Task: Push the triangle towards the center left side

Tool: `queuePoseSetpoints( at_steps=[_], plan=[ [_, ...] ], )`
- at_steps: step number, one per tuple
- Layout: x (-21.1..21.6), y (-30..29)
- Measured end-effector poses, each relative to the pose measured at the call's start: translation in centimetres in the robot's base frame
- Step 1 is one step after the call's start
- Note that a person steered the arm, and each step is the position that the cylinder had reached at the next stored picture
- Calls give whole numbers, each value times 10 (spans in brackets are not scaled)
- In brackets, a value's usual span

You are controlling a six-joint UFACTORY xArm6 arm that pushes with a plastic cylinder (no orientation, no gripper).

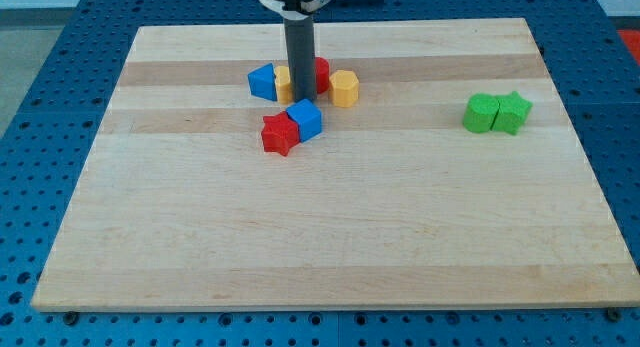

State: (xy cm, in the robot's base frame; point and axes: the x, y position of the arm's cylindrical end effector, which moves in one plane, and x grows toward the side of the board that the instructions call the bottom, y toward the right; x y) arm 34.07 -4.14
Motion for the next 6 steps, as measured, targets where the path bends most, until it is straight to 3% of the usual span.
queuePoseSetpoints(
  at_steps=[1, 3, 4, 5, 6],
  plan=[
    [-32, -8],
    [-11, -59],
    [-20, -121],
    [-38, -126],
    [-21, -167]
  ],
)
